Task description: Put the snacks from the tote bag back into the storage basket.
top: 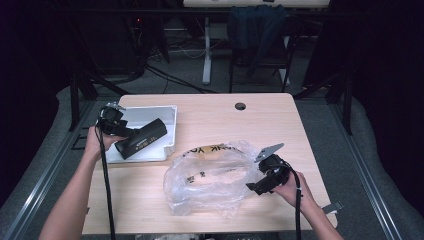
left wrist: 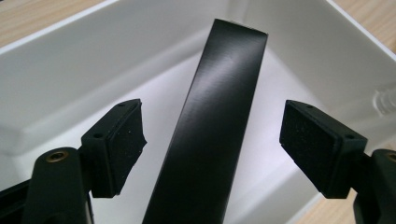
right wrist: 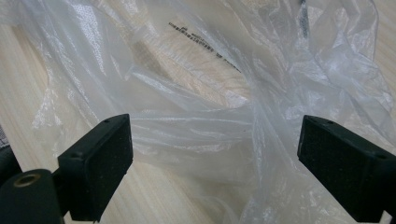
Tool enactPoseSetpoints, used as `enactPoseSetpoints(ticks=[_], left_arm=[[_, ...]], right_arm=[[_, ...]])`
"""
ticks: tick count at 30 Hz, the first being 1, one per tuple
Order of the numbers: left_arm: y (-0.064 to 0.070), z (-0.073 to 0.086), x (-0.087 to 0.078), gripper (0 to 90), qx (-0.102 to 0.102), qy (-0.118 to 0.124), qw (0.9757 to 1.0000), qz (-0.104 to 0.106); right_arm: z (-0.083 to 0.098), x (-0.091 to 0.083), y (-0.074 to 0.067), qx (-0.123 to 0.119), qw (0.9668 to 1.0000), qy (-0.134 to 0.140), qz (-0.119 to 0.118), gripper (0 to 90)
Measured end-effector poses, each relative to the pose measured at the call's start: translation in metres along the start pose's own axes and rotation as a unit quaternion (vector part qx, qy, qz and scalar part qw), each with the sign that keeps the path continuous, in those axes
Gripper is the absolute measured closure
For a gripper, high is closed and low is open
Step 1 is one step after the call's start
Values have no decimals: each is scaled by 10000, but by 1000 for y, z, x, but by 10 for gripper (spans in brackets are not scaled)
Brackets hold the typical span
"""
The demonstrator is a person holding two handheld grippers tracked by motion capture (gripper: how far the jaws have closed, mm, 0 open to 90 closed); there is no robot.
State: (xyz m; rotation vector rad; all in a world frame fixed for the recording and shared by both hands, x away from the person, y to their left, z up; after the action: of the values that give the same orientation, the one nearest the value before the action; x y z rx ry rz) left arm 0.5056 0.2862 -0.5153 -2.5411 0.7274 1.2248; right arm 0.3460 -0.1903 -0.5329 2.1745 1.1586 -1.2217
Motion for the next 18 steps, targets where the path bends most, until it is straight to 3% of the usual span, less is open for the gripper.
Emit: enactPoseSetpoints(ticks=[5, 9, 13, 15, 18], left_arm=[[3, -5, 7, 288, -66, 1, 9998, -191], [5, -8, 13, 409, -197, -125, 9989, -408], [5, -13, 16, 539, -335, -41, 9978, -565], [6, -15, 18, 559, -328, -67, 9975, -614], [5, -20, 20, 631, -459, 103, 9965, -697]], right_arm=[[0, -1, -1, -33, 10000, -24, 39, 108], [2, -2, -1, 6, 10000, -53, 81, 116], [4, -4, -3, 43, 9999, -12, 98, 120], [4, -4, -3, 7, 9999, -17, 114, 123], [4, -3, -3, -3, 9999, -64, 105, 125]])
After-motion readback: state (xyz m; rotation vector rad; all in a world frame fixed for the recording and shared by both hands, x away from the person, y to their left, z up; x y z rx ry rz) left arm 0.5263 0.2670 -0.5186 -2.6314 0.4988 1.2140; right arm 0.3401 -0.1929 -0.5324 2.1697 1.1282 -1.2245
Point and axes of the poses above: each handheld gripper's, and its own axes: x roughly forward along the jaws, z roughly out of its underside, y roughly to its right, the point moved 4 cm from there along x, roughly forward along the jaws, and after that the axes turned 3 degrees about -z, right-handed, at the moved point
